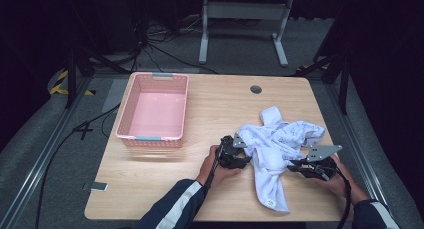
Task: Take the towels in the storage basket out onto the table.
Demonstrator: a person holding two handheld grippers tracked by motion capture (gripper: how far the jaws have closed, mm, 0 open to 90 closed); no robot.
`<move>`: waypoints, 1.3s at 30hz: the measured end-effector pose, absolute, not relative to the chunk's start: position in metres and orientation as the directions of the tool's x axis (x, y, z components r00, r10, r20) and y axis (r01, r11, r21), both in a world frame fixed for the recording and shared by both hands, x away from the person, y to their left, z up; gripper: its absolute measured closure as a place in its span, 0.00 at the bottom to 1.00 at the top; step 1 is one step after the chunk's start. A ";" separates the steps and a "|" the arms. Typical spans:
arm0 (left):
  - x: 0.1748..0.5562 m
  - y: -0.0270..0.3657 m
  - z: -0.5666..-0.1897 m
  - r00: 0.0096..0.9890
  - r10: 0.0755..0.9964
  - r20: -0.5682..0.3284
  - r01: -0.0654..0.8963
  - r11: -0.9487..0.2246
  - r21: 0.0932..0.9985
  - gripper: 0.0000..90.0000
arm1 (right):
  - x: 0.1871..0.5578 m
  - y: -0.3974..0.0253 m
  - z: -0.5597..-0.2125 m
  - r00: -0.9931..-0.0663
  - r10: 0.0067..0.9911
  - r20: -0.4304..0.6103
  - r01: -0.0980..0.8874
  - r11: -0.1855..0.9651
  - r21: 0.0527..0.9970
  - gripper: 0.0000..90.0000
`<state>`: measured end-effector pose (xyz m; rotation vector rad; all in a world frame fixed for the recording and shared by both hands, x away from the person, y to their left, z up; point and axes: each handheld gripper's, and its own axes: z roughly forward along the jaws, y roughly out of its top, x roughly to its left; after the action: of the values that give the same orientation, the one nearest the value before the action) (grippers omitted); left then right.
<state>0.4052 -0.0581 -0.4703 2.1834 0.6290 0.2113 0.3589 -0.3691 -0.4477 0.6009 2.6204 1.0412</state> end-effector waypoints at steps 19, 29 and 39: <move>0.395 0.014 -0.372 0.828 0.559 0.041 0.196 -0.357 0.913 0.99 | 0.360 -0.367 -0.429 -0.835 0.549 -0.037 0.262 0.456 0.850 0.85; 0.370 0.016 -0.356 0.857 0.504 0.110 0.148 -0.446 0.883 0.92 | 0.365 -0.349 -0.434 -0.820 0.572 -0.038 0.324 0.518 0.792 0.48; 0.371 0.030 -0.396 0.833 0.549 0.068 0.256 -0.492 0.832 0.47 | 0.351 -0.322 -0.407 -0.839 0.536 -0.088 0.226 0.492 0.841 0.43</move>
<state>0.3714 0.0303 -0.3961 2.1012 0.5881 0.4085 0.3510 -0.3218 -0.4072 0.6392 2.4023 1.2794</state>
